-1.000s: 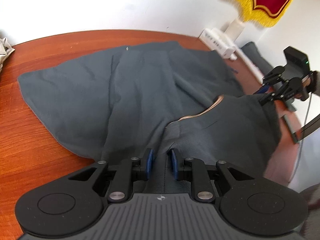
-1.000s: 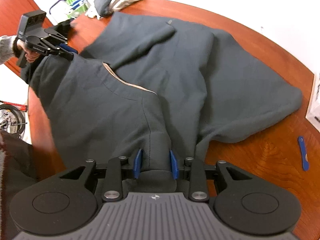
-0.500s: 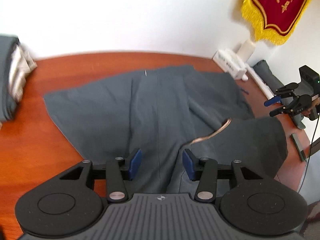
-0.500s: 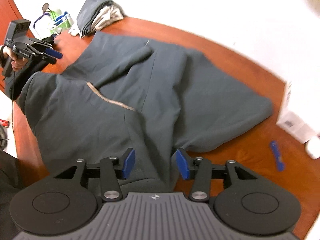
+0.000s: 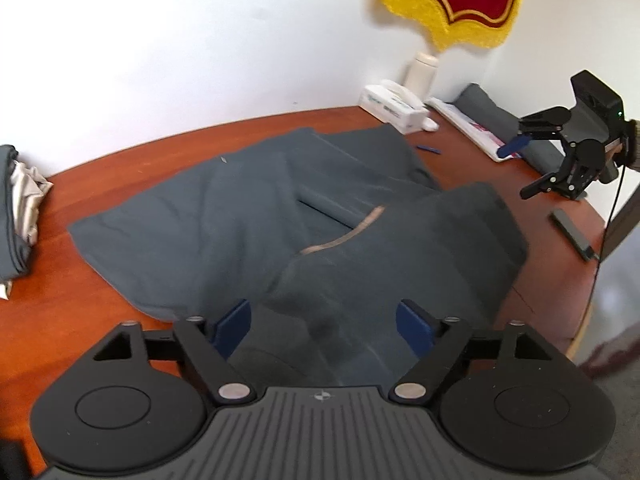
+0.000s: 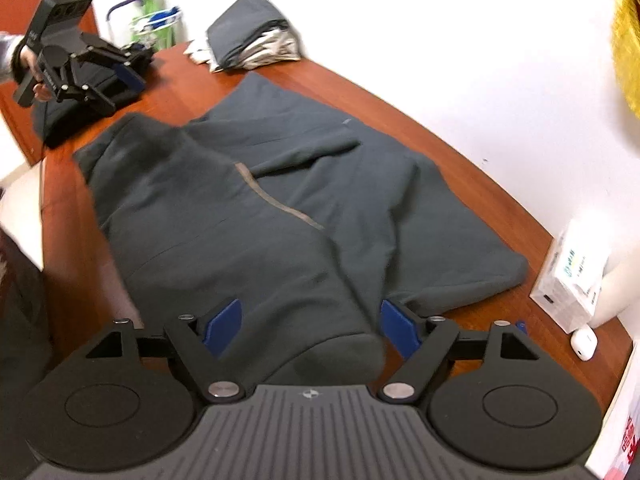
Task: Fold clothes
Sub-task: 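Open both tools and lay the folded jacket flat on the table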
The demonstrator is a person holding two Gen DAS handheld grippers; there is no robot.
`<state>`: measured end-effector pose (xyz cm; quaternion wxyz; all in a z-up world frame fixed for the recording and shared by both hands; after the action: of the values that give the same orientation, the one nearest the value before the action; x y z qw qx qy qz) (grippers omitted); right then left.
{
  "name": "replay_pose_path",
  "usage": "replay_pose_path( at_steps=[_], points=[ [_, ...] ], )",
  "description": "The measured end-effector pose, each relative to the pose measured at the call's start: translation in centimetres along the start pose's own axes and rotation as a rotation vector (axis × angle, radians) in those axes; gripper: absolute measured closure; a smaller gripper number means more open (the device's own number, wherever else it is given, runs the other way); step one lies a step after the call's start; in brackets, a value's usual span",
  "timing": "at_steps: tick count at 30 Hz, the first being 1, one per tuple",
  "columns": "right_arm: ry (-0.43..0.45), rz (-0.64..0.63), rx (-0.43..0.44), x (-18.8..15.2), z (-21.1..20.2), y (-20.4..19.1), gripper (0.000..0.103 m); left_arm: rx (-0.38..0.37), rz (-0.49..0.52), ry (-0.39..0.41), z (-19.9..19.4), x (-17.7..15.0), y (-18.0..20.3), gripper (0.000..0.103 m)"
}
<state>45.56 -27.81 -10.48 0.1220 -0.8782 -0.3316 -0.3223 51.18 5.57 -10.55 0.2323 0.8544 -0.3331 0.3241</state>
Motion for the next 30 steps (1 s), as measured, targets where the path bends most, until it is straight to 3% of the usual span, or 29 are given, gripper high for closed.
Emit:
replay_pose_path(
  at_steps=[8,14,19,30],
  points=[
    [-0.017,-0.107,0.040,-1.2,0.7,-4.3,0.018,-0.034,0.058,-0.032,0.3,-2.9,3.0,0.015],
    [-0.035,-0.197,0.066,-1.7,2.1,-6.0,0.018,-0.061,0.171,-0.091,2.1,-4.3,4.1,0.015],
    [-0.075,-0.249,0.061,-2.6,3.9,-5.3,0.018,-0.086,0.223,-0.142,3.8,-4.8,2.8,0.015],
    [-0.144,-0.298,0.098,-5.7,6.5,-2.8,0.014,-0.119,0.180,-0.192,4.5,-6.9,-1.6,0.015]
  ],
)
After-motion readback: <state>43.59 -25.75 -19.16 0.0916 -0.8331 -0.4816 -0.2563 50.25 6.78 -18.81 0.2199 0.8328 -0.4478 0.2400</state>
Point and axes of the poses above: each gripper's, at about its wrist camera, not at the fingertips, and z roughly the way its jaws point, y to its right, x to its top, the point moved 8 cm from there along z, roughly the way its jaws point, and after that the axes turned 6 degrees about y, right-handed, at the moved point
